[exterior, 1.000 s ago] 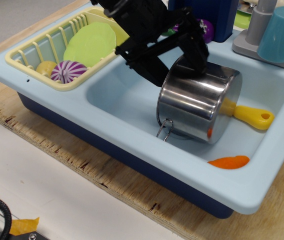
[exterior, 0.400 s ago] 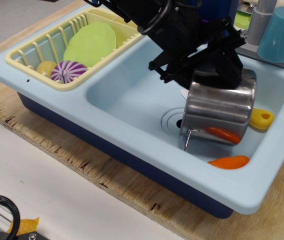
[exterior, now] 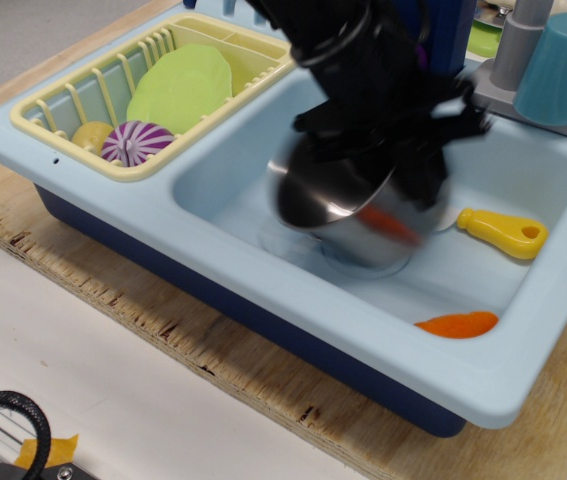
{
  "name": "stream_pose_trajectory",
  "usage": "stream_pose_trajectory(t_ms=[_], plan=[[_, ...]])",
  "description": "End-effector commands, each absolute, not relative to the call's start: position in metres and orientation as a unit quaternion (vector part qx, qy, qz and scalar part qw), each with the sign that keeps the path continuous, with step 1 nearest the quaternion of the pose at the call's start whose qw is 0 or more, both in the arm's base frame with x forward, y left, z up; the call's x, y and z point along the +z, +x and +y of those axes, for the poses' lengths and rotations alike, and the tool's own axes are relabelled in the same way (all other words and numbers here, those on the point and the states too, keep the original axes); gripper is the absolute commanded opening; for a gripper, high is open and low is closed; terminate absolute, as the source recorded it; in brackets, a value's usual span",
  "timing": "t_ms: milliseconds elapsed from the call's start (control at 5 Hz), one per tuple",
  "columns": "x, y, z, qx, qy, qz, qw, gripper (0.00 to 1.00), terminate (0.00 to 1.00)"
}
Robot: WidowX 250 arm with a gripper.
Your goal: Flip pot upright which is in sink
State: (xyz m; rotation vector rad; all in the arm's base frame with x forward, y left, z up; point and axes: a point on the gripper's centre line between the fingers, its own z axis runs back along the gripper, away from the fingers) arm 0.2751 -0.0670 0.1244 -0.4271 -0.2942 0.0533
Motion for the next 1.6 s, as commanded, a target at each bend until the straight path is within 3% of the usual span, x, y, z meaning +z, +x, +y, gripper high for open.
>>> stream_pose_trajectory(t_ms=[0,200,1400], plan=[[0.1401,0.2808,-0.0580,-0.041,-0.160,-0.145,0.976,0.00,0.00],[0.1343,0.2779,-0.0550,-0.038,-0.178,-0.117,0.976,1.00,0.00],[0.1343,0.2779,-0.0550,-0.038,-0.178,-0.117,0.976,1.00,0.00]])
